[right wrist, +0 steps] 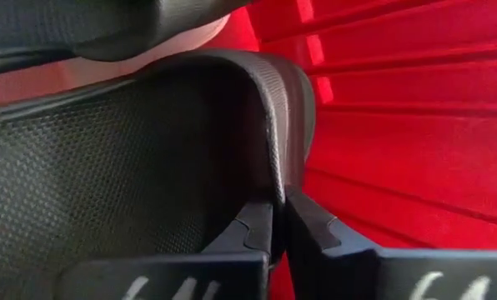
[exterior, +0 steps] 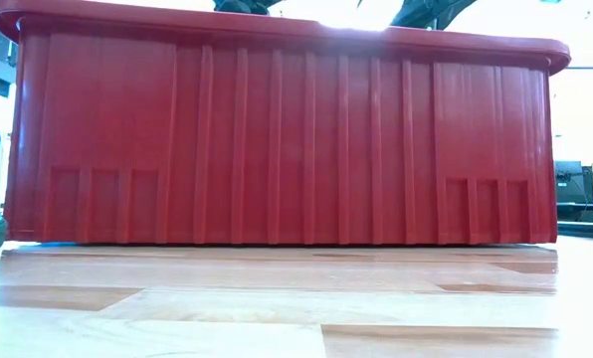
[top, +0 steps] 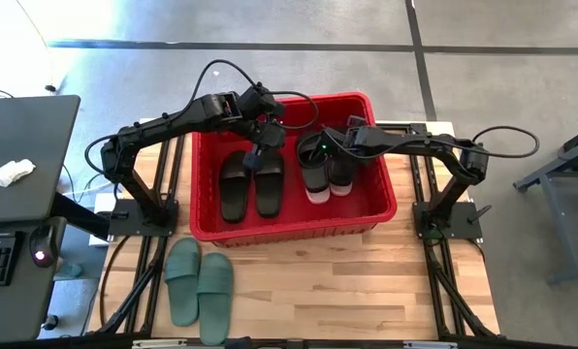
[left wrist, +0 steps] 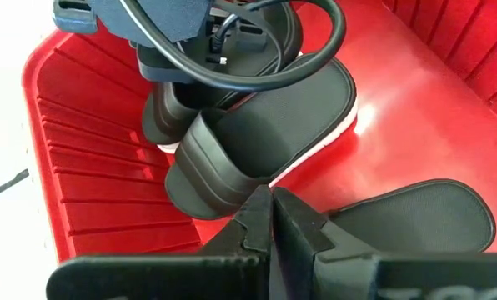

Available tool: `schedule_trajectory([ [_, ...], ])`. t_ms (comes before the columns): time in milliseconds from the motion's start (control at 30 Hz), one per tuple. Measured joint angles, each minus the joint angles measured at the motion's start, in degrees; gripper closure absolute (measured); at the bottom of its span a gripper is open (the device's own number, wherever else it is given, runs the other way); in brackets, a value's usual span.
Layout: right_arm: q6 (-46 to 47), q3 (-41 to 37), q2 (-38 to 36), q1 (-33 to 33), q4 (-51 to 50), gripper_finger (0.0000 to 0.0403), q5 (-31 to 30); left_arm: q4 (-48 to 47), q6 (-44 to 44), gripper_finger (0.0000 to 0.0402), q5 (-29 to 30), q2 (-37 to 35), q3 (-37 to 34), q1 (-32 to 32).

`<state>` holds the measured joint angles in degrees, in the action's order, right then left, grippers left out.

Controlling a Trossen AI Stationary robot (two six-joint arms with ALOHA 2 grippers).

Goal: Pick and place slides into bin
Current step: Stack the black slipper on top of the pink slipper in the red bin

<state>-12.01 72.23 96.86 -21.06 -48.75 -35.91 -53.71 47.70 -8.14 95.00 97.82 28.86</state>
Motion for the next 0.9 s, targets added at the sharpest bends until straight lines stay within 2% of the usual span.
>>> schedule_trajectory([
  [200,-1.1,0.0,0.0,0.0,-0.7,0.0378,1.6,0.0,0.0,0.0399,0.0,0.0,0.0,0.0],
  [900,-2.2,0.0,0.0,-0.1,-1.6,0.0213,2.5,0.0,0.0,0.0399,0.0,0.0,0.0,0.0],
])
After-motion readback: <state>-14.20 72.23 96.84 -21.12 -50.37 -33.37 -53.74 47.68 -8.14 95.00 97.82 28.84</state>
